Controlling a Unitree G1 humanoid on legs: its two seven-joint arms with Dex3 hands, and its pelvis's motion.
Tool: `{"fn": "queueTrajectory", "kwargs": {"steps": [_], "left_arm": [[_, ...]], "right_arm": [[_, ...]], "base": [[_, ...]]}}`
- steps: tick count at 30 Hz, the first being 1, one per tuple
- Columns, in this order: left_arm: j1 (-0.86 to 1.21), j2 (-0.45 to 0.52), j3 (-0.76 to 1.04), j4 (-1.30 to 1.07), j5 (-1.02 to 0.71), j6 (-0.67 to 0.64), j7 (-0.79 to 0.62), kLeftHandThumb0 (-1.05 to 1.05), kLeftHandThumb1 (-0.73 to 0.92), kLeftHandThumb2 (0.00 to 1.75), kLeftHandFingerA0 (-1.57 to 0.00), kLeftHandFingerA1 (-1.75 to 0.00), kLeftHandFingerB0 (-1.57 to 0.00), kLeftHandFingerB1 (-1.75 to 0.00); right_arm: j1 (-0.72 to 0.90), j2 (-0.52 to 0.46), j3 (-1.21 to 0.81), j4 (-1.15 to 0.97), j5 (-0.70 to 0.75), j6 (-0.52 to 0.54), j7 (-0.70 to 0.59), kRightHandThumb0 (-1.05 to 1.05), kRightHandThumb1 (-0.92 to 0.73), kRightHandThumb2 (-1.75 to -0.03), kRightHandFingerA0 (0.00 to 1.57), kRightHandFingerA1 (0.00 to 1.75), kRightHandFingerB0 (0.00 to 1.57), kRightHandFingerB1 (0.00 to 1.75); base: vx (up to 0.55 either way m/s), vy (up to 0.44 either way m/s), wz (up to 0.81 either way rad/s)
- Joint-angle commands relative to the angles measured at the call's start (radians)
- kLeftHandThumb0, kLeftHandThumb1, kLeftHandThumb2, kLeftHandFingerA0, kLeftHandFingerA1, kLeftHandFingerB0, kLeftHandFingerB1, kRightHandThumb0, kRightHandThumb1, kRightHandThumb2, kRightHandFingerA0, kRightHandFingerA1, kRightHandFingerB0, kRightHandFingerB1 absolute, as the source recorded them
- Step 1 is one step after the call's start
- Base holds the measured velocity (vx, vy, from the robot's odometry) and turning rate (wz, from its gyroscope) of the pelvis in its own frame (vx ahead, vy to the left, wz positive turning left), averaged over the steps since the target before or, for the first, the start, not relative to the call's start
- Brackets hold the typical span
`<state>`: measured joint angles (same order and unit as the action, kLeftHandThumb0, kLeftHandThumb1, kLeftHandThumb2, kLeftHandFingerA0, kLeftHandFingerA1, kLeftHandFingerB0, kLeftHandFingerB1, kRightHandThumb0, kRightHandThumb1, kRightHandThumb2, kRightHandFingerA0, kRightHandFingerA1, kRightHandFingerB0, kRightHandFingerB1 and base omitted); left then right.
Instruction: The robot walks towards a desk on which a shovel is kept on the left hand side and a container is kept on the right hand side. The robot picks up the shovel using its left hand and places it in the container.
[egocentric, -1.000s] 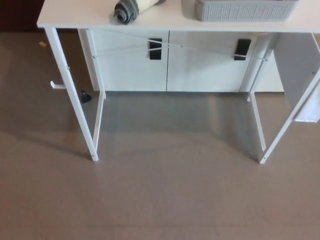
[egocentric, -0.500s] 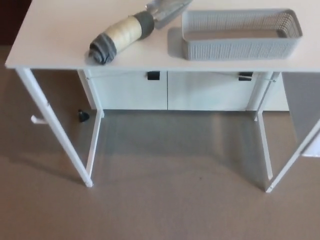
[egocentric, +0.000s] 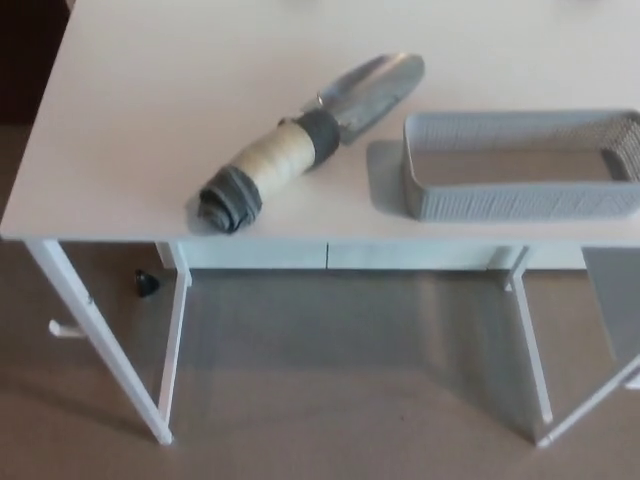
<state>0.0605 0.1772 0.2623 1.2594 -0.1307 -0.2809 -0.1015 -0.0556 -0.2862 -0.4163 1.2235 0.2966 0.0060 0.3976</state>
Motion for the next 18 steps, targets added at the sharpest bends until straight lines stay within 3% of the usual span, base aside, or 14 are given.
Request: {"fn": "queueTrajectory", "kwargs": {"steps": [1, 6, 7, 10, 11, 18], "left_arm": [[0.004, 0.012, 0.000, -0.005, 0.015, -0.039, 0.022, -0.17, 0.46, 0.94, -0.23, -0.57, -0.15, -0.52], [-0.004, 0.011, 0.013, -0.004, 0.002, -0.035, 0.012, -0.15, 0.46, 0.94, -0.23, -0.57, -0.14, -0.52], [-0.004, 0.012, 0.011, -0.004, 0.005, -0.036, 0.012, -0.16, 0.47, 0.94, -0.22, -0.57, -0.13, -0.51], [0.010, 0.016, 0.001, -0.006, 0.018, -0.044, 0.010, -0.17, 0.47, 0.94, -0.21, -0.57, -0.13, -0.51], [0.010, 0.015, 0.002, -0.007, 0.017, -0.041, 0.011, -0.17, 0.47, 0.94, -0.22, -0.57, -0.13, -0.51], [0.023, 0.008, 0.004, -0.010, 0.013, -0.038, 0.011, -0.16, 0.47, 0.94, -0.20, -0.56, -0.12, -0.51]], "right_arm": [[-0.003, -0.015, -0.003, 0.008, -0.008, -0.035, -0.011, -0.07, -0.60, -0.57, 0.34, 0.59, 0.22, 0.47], [-0.008, -0.013, -0.007, 0.003, -0.004, -0.026, 0.005, -0.08, -0.61, -0.60, 0.27, 0.57, 0.21, 0.48], [-0.008, -0.012, -0.007, 0.003, -0.006, -0.025, -0.004, -0.07, -0.42, -0.90, 0.23, 0.59, 0.16, 0.54], [0.009, -0.009, 0.008, 0.007, -0.026, -0.046, -0.003, -0.09, -0.41, -0.90, 0.28, 0.61, 0.20, 0.56], [0.010, -0.007, 0.010, 0.009, -0.028, -0.049, -0.002, -0.09, -0.59, -0.60, 0.35, 0.59, 0.26, 0.50], [0.029, 0.005, 0.030, 0.020, -0.042, -0.042, 0.003, -0.06, -0.61, -0.57, 0.37, 0.58, 0.29, 0.49]], "base": [[0.18, -0.141, 0.14], [0.15, -0.269, 0.11], [0.15, -0.140, -0.05], [0.13, -0.047, -0.03], [0.13, 0.044, -0.07], [0.13, 0.141, -0.13]]}}
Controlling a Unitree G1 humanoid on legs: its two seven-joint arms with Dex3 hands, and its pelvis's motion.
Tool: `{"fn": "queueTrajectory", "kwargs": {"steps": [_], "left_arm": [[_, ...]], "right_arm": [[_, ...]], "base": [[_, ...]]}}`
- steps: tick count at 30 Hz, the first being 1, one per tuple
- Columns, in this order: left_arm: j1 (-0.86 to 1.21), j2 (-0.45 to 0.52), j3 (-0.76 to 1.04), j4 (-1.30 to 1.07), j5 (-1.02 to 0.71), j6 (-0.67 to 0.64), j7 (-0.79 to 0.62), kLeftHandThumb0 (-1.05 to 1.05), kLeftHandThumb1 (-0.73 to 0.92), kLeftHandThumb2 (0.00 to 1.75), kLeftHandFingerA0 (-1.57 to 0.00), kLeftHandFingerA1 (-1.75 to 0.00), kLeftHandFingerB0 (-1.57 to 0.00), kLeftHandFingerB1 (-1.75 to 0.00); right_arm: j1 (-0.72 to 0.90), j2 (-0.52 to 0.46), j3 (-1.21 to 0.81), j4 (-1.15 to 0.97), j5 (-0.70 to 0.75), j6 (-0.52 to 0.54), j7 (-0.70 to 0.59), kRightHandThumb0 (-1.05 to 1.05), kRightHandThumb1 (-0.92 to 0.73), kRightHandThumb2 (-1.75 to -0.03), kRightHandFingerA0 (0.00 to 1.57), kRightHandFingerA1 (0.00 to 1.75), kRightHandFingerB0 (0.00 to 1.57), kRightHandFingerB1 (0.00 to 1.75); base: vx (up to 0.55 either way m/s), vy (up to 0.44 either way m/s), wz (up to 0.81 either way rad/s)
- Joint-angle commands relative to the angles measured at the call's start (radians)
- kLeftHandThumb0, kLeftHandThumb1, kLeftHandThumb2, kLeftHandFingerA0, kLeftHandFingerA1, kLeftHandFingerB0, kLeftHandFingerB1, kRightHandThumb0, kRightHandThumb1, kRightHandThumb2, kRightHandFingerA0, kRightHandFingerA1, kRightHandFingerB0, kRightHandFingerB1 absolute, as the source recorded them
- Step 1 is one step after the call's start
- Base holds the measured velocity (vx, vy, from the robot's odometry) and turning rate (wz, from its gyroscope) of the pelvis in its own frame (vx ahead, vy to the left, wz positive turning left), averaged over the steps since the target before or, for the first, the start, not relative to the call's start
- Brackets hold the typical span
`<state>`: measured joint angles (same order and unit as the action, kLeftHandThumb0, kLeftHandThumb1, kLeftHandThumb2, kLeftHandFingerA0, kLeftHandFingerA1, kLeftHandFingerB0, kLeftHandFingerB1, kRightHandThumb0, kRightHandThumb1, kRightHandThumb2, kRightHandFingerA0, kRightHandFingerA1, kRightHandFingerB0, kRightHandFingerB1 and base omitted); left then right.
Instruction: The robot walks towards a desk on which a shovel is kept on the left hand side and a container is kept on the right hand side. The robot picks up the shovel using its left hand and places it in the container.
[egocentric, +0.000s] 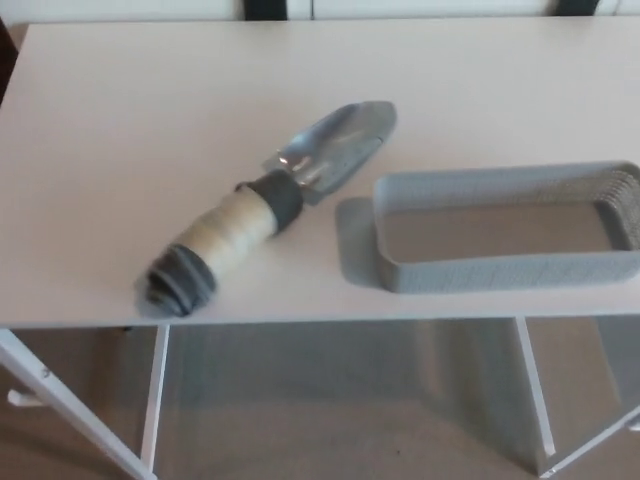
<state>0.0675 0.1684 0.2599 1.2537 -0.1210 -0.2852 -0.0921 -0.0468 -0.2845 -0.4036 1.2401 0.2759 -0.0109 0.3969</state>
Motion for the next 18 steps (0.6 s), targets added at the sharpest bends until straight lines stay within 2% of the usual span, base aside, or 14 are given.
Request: {"fn": "queueTrajectory", "kwargs": {"steps": [1, 3, 4, 6, 7, 10, 11, 12, 14, 15, 18], "left_arm": [[0.018, 0.017, 0.007, -0.003, 0.003, -0.035, -0.003, -0.16, 0.47, 0.94, -0.21, -0.56, -0.13, -0.51], [0.021, 0.020, 0.012, 0.002, -0.001, -0.029, -0.009, -0.16, 0.47, 0.94, -0.20, -0.55, -0.13, -0.51], [0.021, 0.020, 0.011, 0.003, 0.001, -0.029, -0.007, -0.16, 0.47, 0.94, -0.21, -0.56, -0.13, -0.51], [0.024, 0.020, 0.006, 0.003, 0.008, -0.034, -0.001, -0.16, 0.46, 0.94, -0.22, -0.57, -0.14, -0.51], [0.022, 0.018, 0.015, 0.005, -0.002, -0.026, -0.008, -0.16, 0.46, 0.94, -0.21, -0.57, -0.14, -0.51], [0.017, 0.018, 0.017, 0.011, -0.003, -0.024, -0.010, -0.16, 0.45, 0.93, -0.22, -0.57, -0.14, -0.52], [0.018, 0.017, 0.017, 0.007, -0.002, -0.025, -0.008, -0.15, 0.45, 0.93, -0.22, -0.57, -0.14, -0.52], [0.014, 0.020, 0.014, 0.003, 0.002, -0.026, -0.006, -0.16, 0.45, 0.94, -0.22, -0.57, -0.14, -0.51], [0.016, 0.019, 0.014, 0.001, 0.001, -0.029, -0.012, -0.16, 0.46, 0.94, -0.22, -0.57, -0.13, -0.51], [0.019, 0.019, 0.017, 0.001, -0.002, -0.032, -0.016, -0.16, 0.46, 0.94, -0.21, -0.57, -0.13, -0.51], [0.019, 0.018, 0.010, -0.002, 0.005, -0.033, -0.008, -0.16, 0.45, 0.93, -0.23, -0.57, -0.14, -0.51]], "right_arm": [[0.026, 0.005, 0.019, 0.002, -0.021, -0.026, 0.008, -0.05, -0.61, -0.57, 0.36, 0.57, 0.29, 0.50], [0.033, 0.007, 0.021, 0.002, -0.019, -0.027, 0.018, -0.06, -0.59, -0.57, 0.36, 0.56, 0.28, 0.49], [0.037, 0.007, 0.021, 0.001, -0.018, -0.034, 0.025, -0.09, -0.38, -0.87, 0.28, 0.60, 0.23, 0.57], [0.039, 0.005, 0.026, 0.003, -0.022, -0.036, 0.027, -0.08, -0.38, -0.87, 0.29, 0.61, 0.27, 0.59], [0.037, 0.004, 0.029, 0.004, -0.026, -0.030, 0.012, -0.11, -0.57, -0.56, 0.36, 0.56, 0.32, 0.50], [0.033, 0.002, 0.034, 0.008, -0.032, -0.038, 0.006, -0.12, -0.56, -0.55, 0.38, 0.58, 0.28, 0.48], [0.031, -0.001, 0.038, 0.012, -0.037, -0.038, 0.006, -0.12, -0.37, -0.86, 0.31, 0.62, 0.22, 0.57], [0.021, 0.004, 0.032, 0.008, -0.029, -0.032, 0.006, -0.11, -0.57, -0.56, 0.37, 0.57, 0.32, 0.50], [0.024, 0.006, 0.029, 0.002, -0.026, -0.035, 0.016, -0.13, -0.57, -0.55, 0.36, 0.57, 0.33, 0.51], [0.023, 0.004, 0.034, 0.000, -0.031, -0.031, 0.012, -0.11, -0.38, -0.87, 0.32, 0.62, 0.27, 0.58], [0.020, 0.006, 0.031, -0.007, -0.029, -0.023, 0.003, -0.09, -0.38, -0.87, 0.31, 0.61, 0.26, 0.58]], "base": [[0.13, 0.306, -0.15], [0.09, 0.202, 0.21], [0.08, 0.114, 0.10], [0.11, 0.044, -0.01], [0.09, -0.015, 0.10], [0.08, -0.039, 0.06], [0.00, 0.000, 0.00], [0.03, -0.088, 0.01], [-0.01, -0.092, 0.00], [0.00, 0.000, 0.00], [0.00, 0.000, 0.00]]}}
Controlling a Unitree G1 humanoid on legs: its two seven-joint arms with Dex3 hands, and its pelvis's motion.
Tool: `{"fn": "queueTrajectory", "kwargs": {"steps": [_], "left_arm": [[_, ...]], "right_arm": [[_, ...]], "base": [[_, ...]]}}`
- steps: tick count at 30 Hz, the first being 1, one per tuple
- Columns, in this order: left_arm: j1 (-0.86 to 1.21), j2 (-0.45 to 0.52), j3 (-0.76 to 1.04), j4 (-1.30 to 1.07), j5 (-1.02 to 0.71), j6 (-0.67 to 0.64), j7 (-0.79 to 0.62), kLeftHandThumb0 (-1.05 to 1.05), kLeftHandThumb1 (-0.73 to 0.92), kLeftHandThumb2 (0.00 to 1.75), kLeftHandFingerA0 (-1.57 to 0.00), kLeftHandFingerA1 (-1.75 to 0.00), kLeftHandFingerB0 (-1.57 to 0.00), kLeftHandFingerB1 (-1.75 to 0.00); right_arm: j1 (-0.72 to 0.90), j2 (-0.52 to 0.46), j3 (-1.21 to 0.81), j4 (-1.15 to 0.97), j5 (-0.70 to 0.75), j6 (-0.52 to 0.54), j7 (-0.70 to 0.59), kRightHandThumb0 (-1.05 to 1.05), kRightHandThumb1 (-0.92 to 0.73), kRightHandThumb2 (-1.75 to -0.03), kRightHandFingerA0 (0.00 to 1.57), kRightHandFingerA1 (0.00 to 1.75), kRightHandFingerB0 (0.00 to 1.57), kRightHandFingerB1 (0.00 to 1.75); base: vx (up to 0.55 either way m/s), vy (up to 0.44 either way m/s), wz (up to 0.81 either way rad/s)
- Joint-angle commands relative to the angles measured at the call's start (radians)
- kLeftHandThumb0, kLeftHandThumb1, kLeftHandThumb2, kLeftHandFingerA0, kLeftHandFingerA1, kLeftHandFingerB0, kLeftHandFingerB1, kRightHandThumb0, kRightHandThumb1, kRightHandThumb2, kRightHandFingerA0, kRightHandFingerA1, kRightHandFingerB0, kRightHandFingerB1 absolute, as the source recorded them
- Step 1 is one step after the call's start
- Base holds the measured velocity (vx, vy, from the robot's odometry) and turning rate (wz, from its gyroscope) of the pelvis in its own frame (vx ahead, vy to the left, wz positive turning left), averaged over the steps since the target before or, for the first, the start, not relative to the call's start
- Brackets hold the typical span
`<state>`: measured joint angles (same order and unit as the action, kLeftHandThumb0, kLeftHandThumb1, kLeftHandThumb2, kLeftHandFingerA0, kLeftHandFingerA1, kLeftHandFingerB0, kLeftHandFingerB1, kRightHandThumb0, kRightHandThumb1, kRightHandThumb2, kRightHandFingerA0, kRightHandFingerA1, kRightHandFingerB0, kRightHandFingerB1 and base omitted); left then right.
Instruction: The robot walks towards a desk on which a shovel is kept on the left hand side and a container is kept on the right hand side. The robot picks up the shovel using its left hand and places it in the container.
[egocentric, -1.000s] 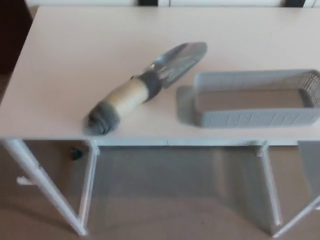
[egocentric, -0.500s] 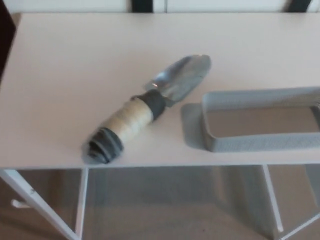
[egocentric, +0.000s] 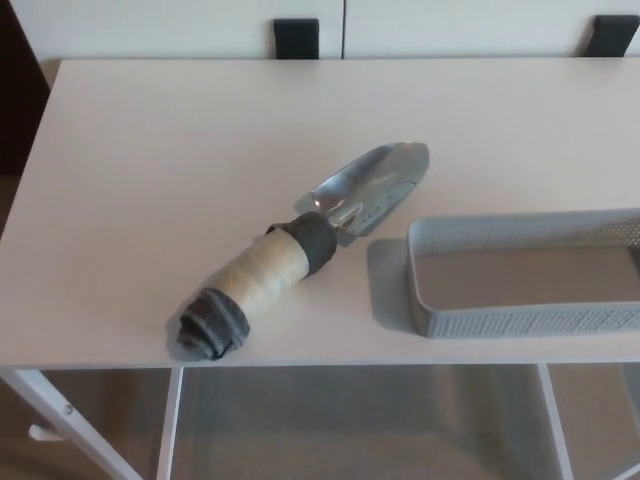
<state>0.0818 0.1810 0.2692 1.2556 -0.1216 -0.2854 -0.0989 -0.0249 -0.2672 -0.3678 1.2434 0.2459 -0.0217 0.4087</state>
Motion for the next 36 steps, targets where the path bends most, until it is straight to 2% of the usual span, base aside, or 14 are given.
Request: {"fn": "queueTrajectory", "kwargs": {"steps": [1, 3, 4, 6, 14, 17, 24, 25, 30, 31, 32, 33, 34, 36], "left_arm": [[0.003, 0.005, 0.001, -0.003, 0.005, -0.031, 0.000, -0.16, 0.45, 0.93, -0.23, -0.57, -0.14, -0.51], [0.003, 0.004, 0.001, -0.005, 0.004, -0.039, -0.004, -0.15, 0.44, 0.93, -0.23, -0.58, -0.14, -0.52], [0.000, 0.003, 0.001, -0.005, 0.004, -0.042, -0.007, -0.15, 0.44, 0.93, -0.23, -0.58, -0.14, -0.52], [-0.001, 0.000, 0.007, -0.005, -0.003, -0.040, -0.012, -0.15, 0.43, 0.93, -0.23, -0.58, -0.14, -0.52], [0.105, -0.031, -0.232, -0.218, 0.189, -0.321, -0.082, -0.27, 0.32, 0.86, -0.28, -0.61, -0.21, -0.56], [0.215, 0.006, -0.383, -0.505, 0.293, -0.383, -0.127, -0.41, 0.48, 0.54, -0.42, -0.54, -0.38, -0.47], [0.441, 0.270, -0.670, -1.523, 0.175, -0.071, -0.486, -0.46, 0.40, 0.52, -0.53, -0.51, -0.56, -0.46], [0.435, 0.314, -0.686, -1.612, 0.156, -0.065, -0.520, -0.50, 0.41, 0.52, -0.54, -0.48, -0.56, -0.44], [0.357, 0.395, -0.742, -1.789, 0.089, -0.058, -0.602, -0.73, 0.53, 0.57, -0.53, -0.46, -0.60, -0.41], [0.337, 0.407, -0.756, -1.840, 0.061, -0.044, -0.614, -0.82, 0.49, 0.96, -0.47, -0.56, -0.55, -0.53], [0.306, 0.423, -0.762, -1.894, 0.033, -0.017, -0.628, -0.79, 0.69, 0.62, -0.54, -0.47, -0.62, -0.42], [0.271, 0.440, -0.769, -1.954, 0.002, 0.014, -0.640, -0.79, 0.61, 1.06, -0.48, -0.57, -0.55, -0.55], [0.224, 0.454, -0.770, -2.015, -0.035, 0.048, -0.650, -0.76, 0.62, 1.08, -0.52, -0.58, -0.51, -0.53], [0.169, 0.461, -0.772, -2.063, -0.103, 0.085, -0.650, -0.69, 0.77, 0.64, -0.59, -0.47, -0.62, -0.38]], "right_arm": [[-0.005, -0.010, -0.005, -0.010, -0.001, -0.011, -0.011, -0.09, -0.38, -0.87, 0.31, 0.61, 0.26, 0.58], [-0.004, -0.011, -0.006, -0.013, 0.001, -0.013, 0.004, -0.12, -0.58, -0.54, 0.39, 0.58, 0.32, 0.49], [-0.007, -0.014, -0.002, -0.011, -0.005, -0.013, -0.003, -0.10, -0.38, -0.87, 0.33, 0.62, 0.28, 0.58], [-0.007, -0.012, 0.003, -0.014, -0.010, -0.020, -0.008, -0.11, -0.58, -0.54, 0.38, 0.56, 0.33, 0.49], [-0.018, -0.006, 0.007, -0.019, -0.011, -0.016, -0.021, -0.08, -0.58, -0.56, 0.39, 0.57, 0.28, 0.47], [-0.024, -0.005, 0.011, -0.010, -0.016, -0.028, -0.013, -0.07, -0.40, -0.87, 0.32, 0.62, 0.20, 0.55], [-0.045, -0.013, 0.011, -0.010, -0.015, -0.023, -0.009, -0.09, -0.62, -0.56, 0.38, 0.60, 0.30, 0.51], [-0.051, -0.015, 0.007, -0.007, -0.011, -0.013, -0.011, -0.09, -0.40, -0.89, 0.32, 0.63, 0.23, 0.57], [-0.055, -0.016, 0.008, -0.006, -0.014, -0.003, -0.027, -0.07, -0.41, -0.88, 0.29, 0.61, 0.20, 0.55], [-0.056, -0.015, 0.006, -0.005, -0.012, -0.003, -0.029, -0.06, -0.40, -0.88, 0.29, 0.61, 0.21, 0.56], [-0.057, -0.015, 0.007, -0.009, -0.012, -0.006, -0.026, -0.07, -0.40, -0.88, 0.28, 0.60, 0.22, 0.56], [-0.055, -0.014, 0.009, -0.014, -0.014, -0.009, -0.028, -0.08, -0.40, -0.88, 0.30, 0.61, 0.23, 0.57], [-0.052, -0.015, -0.004, -0.015, 0.000, 0.001, -0.025, -0.04, -0.40, -0.88, 0.30, 0.61, 0.23, 0.57], [-0.053, -0.015, -0.009, -0.012, 0.005, 0.002, -0.024, -0.04, -0.39, -0.87, 0.33, 0.63, 0.26, 0.59]], "base": [[0.00, 0.000, 0.00], [0.00, 0.000, 0.00], [0.00, 0.000, 0.00], [0.00, 0.000, 0.00], [0.00, 0.000, 0.00], [0.00, 0.000, 0.00], [-0.02, -0.058, 0.01], [-0.04, -0.085, 0.02], [-0.04, -0.089, 0.02], [-0.05, -0.094, 0.01], [-0.05, -0.094, 0.02], [-0.05, -0.096, 0.02], [-0.05, -0.098, 0.01], [-0.06, -0.101, 0.01]]}}
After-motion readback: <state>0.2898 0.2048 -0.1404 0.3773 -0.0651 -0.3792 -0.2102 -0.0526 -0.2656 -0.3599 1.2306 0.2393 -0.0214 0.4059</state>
